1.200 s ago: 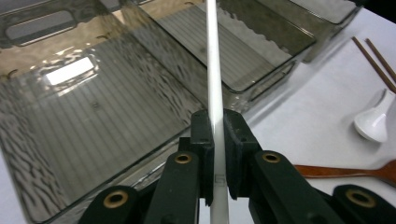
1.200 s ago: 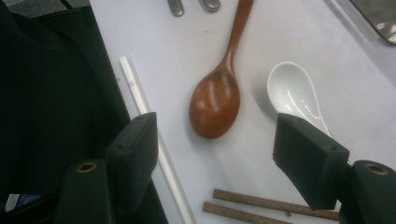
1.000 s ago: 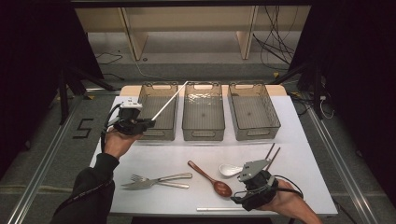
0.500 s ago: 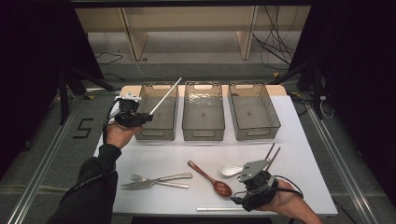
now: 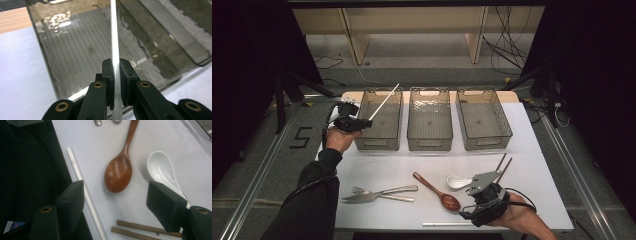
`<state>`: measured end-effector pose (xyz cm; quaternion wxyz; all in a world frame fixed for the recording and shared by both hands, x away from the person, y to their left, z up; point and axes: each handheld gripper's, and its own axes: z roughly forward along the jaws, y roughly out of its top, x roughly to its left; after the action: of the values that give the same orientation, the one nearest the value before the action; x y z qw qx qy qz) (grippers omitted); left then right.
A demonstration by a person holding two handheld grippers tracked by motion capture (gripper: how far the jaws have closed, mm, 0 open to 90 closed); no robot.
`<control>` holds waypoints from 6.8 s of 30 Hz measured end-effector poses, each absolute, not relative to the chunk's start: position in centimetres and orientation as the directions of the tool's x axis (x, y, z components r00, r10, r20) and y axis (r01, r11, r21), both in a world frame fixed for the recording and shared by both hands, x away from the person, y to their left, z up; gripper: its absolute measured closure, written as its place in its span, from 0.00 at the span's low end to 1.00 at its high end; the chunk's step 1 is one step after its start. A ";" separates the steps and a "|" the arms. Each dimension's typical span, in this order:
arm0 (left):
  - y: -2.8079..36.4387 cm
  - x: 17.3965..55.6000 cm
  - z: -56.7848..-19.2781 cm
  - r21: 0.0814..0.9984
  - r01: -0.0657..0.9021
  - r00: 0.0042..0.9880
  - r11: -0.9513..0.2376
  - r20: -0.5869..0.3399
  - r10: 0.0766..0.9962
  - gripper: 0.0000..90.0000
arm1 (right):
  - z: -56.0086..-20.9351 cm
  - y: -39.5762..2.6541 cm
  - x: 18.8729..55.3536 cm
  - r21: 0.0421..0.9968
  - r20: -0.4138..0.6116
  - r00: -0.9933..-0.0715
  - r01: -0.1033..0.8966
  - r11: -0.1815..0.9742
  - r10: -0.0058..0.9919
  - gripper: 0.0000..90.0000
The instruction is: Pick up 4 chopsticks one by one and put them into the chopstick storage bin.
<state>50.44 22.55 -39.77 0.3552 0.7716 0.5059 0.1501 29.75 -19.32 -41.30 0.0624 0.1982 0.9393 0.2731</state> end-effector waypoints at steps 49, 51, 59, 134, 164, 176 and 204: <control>18.4 42.1 -36.6 0.804 0.551 0.659 -0.223 -0.255 0.708 0.17 | -41.9 -18.6 29.5 0.493 0.000 -0.927 0.327 0.806 0.375 0.35; 18.1 41.5 -36.6 0.814 0.535 0.666 -0.227 -0.241 0.705 0.17 | -42.1 -18.5 29.4 0.486 0.000 -0.928 0.325 0.811 0.372 0.36; 18.7 39.0 -37.5 0.831 0.505 0.688 -0.231 -0.226 0.690 0.16 | -42.4 -18.3 29.3 0.453 0.002 -0.928 0.334 0.827 0.373 0.36; 16.1 33.5 -40.1 0.827 0.425 0.778 -0.367 -0.127 0.615 0.17 | -45.4 -15.6 28.4 0.164 -0.031 -0.988 0.144 0.976 0.151 0.95; 8.9 31.3 -42.1 0.680 0.246 0.960 -0.690 -0.075 0.269 0.24 | -41.5 -15.3 28.5 0.313 -0.094 -0.980 0.140 0.940 0.177 0.95; 7.0 30.3 -42.6 0.619 0.111 0.991 -0.777 -0.008 0.135 0.45 | -41.1 -14.5 27.8 0.322 -0.108 -0.985 0.094 0.942 0.135 0.95; 5.7 29.2 -42.9 0.547 -0.036 0.999 -0.837 0.013 -0.034 0.91 | -41.1 -14.0 27.0 0.341 -0.100 -0.992 0.033 0.940 0.071 0.95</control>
<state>29.17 5.72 -42.95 0.2853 0.9583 -0.0182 0.0013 26.97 -13.99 -41.06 0.0557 0.0265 0.9832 0.1718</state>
